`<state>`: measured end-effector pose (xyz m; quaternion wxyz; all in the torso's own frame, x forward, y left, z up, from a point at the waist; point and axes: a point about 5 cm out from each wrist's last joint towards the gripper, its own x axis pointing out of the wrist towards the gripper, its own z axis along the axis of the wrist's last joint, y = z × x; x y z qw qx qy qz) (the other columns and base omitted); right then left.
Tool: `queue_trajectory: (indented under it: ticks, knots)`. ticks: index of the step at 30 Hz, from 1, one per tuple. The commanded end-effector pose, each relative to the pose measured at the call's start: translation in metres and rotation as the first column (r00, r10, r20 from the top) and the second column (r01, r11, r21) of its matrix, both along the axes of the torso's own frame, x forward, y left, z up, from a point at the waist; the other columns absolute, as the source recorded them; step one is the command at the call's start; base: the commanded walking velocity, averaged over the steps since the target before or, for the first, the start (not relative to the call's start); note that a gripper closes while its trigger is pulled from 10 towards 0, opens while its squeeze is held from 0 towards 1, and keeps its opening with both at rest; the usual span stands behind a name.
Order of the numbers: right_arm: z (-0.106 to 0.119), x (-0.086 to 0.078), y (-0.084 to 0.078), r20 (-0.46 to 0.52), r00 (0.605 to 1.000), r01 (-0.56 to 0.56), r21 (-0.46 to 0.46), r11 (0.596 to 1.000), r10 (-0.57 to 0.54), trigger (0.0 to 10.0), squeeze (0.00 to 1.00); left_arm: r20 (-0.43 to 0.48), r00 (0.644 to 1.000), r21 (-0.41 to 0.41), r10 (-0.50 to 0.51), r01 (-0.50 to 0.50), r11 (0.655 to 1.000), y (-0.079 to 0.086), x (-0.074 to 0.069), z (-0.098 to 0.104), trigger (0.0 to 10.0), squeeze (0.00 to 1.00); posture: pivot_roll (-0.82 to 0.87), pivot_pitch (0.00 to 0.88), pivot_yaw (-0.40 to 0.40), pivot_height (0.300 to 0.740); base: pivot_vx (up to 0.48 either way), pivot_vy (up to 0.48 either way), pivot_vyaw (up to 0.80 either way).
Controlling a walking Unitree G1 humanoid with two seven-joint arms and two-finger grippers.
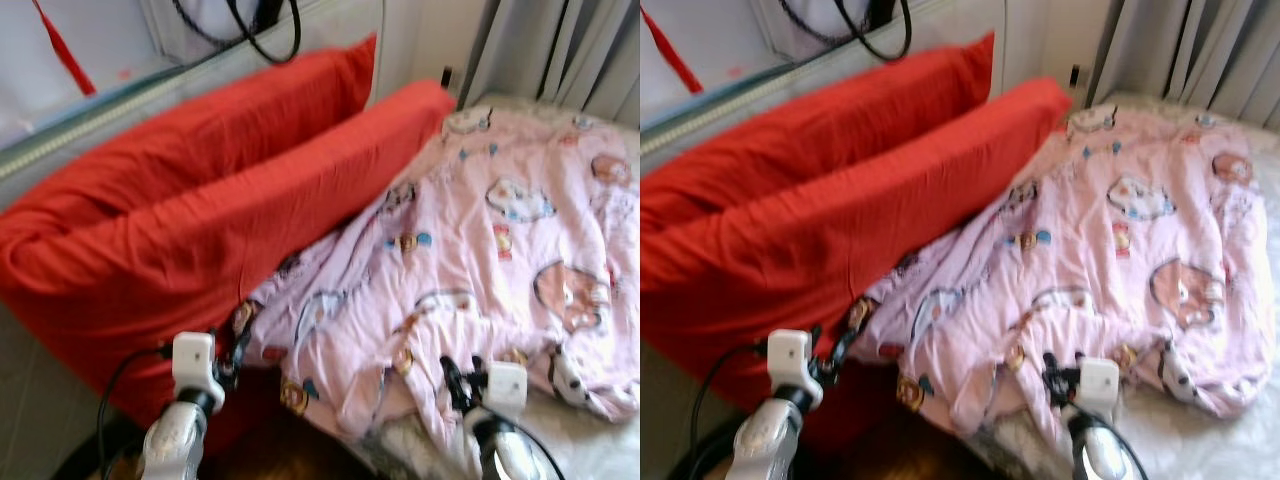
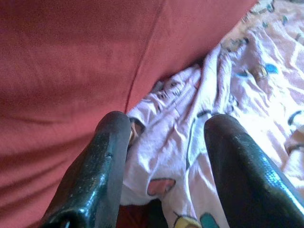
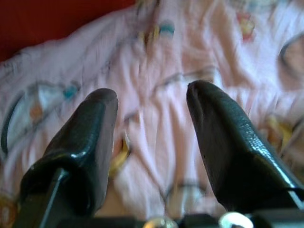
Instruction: Clean up the room
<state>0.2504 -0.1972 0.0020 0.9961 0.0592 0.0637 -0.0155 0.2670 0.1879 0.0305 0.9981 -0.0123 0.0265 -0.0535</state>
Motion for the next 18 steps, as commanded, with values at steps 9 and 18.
queue_trajectory:
  ticks: [9,18]
  knots:
    - [0.005,0.009,0.027,-0.029,0.997,-0.067,-0.011,0.998,0.066,10.0,0.0,-0.018,0.999,-0.041,0.035,-0.035,0.999,-0.002,0.002,0.003,10.0,0.0,0.0,0.15,0.03,0.706,0.0,0.0,0.0]
    - [0.01,0.012,0.024,-0.014,1.0,-0.027,0.021,0.999,0.027,10.0,0.0,-0.04,0.999,-0.037,0.037,-0.038,0.999,0.001,0.002,0.002,10.0,0.0,0.0,0.154,0.036,0.681,0.0,0.0,0.0]
